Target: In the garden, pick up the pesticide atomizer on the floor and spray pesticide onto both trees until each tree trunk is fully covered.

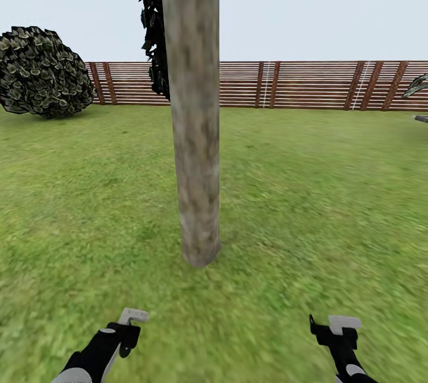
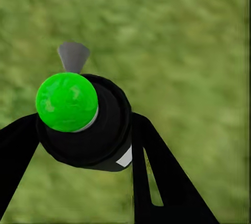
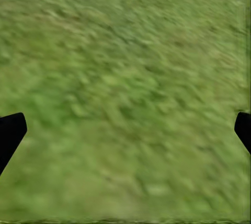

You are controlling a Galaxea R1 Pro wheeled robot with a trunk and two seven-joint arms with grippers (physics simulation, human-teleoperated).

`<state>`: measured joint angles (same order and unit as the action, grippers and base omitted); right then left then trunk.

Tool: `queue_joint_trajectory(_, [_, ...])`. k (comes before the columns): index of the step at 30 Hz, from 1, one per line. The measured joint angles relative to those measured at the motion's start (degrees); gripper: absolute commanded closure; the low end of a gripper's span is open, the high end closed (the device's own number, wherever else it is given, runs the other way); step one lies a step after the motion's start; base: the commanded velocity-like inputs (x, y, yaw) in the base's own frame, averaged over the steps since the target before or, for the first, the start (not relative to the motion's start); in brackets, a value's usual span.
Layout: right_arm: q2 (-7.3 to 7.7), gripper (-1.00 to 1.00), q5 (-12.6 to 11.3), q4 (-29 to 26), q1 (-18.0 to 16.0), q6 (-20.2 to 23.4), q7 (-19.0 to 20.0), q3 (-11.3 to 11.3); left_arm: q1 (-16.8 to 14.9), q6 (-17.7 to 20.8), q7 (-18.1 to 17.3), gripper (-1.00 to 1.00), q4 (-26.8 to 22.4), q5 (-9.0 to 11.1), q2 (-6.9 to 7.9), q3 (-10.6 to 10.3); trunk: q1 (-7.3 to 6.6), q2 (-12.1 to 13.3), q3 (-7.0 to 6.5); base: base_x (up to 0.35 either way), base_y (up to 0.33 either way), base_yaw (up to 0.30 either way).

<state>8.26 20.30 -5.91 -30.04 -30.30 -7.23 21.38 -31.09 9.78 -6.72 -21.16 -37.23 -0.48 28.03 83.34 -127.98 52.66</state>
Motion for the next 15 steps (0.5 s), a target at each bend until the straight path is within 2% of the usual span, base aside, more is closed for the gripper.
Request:
queue_joint_trajectory(3, [0.04, -1.0, -0.3, 0.0, 0.8, -0.1, 0.1, 0.0, -0.4, 0.1, 0.0, 1.0, 0.0, 0.8, -0.19, 0.0, 0.0, 0.0, 0.0, 0.01, 0.0, 0.0])
queue_joint_trajectory(7, [0.01, -1.0, -0.3, 0.0, 1.1, -0.1, 0.1, 0.0, -1.3, 0.2, -0.1, 1.0, 0.0, 5.0, -0.49, -0.2, -0.02, 0.0, 0.0, 0.176, -0.069, 0.0])
queue_joint_trajectory(9, [-0.05, -1.0, -0.3, 0.1, 1.2, -0.1, 0.1, 0.0, -1.7, 0.1, -0.2, 1.0, -0.1, 6.1, -0.57, -0.2, -0.03, 0.0, -0.01, 0.253, -0.146, 0.0])
queue_joint_trajectory(11, [-0.07, -1.0, -0.3, 0.1, 1.2, -0.1, 0.2, 0.0, -2.4, 0.1, -0.2, 1.0, -0.2, 6.6, -0.76, -0.3, -0.03, 0.0, -0.01, 0.232, -0.181, 0.0])
queue_joint_trajectory(15, [-0.18, -1.0, -0.3, 0.1, 1.2, -0.1, 0.2, 0.0, -3.0, 0.1, 0.0, 1.0, -0.6, 6.8, -2.56, -0.6, -0.02, 0.0, 0.0, 0.205, -0.216, 0.0])
